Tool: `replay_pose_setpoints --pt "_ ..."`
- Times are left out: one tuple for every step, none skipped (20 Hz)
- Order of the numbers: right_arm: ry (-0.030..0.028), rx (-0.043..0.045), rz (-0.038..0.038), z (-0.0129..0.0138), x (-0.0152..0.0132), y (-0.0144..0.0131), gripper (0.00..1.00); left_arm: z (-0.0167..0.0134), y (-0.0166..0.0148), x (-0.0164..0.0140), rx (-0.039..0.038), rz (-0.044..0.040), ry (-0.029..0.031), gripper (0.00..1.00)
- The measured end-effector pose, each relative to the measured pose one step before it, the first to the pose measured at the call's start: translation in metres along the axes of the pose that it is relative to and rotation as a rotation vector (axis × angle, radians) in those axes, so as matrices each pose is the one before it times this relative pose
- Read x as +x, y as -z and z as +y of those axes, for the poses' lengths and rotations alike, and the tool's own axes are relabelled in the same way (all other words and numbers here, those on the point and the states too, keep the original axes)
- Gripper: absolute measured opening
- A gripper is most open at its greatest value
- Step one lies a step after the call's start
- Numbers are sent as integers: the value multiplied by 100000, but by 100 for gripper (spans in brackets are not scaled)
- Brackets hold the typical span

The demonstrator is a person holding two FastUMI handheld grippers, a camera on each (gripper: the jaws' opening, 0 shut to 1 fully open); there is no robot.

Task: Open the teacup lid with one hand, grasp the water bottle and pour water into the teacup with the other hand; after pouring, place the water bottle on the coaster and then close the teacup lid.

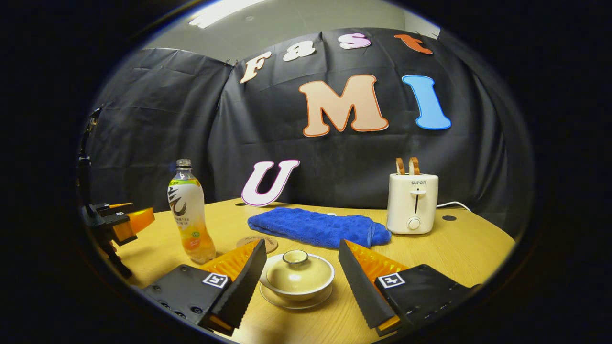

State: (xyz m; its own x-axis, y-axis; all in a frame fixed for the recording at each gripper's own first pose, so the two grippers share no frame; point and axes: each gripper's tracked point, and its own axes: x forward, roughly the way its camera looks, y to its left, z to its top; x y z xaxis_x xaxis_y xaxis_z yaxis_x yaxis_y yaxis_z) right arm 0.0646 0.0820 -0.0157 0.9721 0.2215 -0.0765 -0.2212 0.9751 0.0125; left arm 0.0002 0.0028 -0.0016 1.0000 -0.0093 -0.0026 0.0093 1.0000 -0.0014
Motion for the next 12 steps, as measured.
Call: replay_pose_setpoints --pt "-623 -154 1058 159 174 153 97 -11 9 105 -60 -96 64 92" --pt "-13 181 1000 32 536 270 94 -72 40 -39 6 89 116 92" --pt "437 87 951 60 3 50 84 -9 -75 6 -38 71 159 92" --pt "226 61 1276 -75 340 198 75 -7 93 5 -29 -21 89 92" --pt "-188 -185 1461 94 413 196 72 -29 -24 26 -8 13 74 92" --pt "-354 -366 1736 115 -11 303 70 42 -22 -15 14 54 80 92" --pt "-549 -413 1737 157 92 288 67 -22 -8 48 -22 -45 33 93" --pt "-510 -339 1820 102 65 320 65 1 -28 -34 30 25 12 92" --pt "-479 -76 1003 97 31 83 64 15 14 -56 -1 19 39 92" --pt "-349 -45 246 12 259 -40 59 -21 -12 7 -15 -1 45 92" --pt "-462 -244 181 16 175 -80 55 -15 12 3 8 15 29 92" --pt "-649 -179 -932 154 147 -159 51 -27 -10 9 -3 26 70 92"
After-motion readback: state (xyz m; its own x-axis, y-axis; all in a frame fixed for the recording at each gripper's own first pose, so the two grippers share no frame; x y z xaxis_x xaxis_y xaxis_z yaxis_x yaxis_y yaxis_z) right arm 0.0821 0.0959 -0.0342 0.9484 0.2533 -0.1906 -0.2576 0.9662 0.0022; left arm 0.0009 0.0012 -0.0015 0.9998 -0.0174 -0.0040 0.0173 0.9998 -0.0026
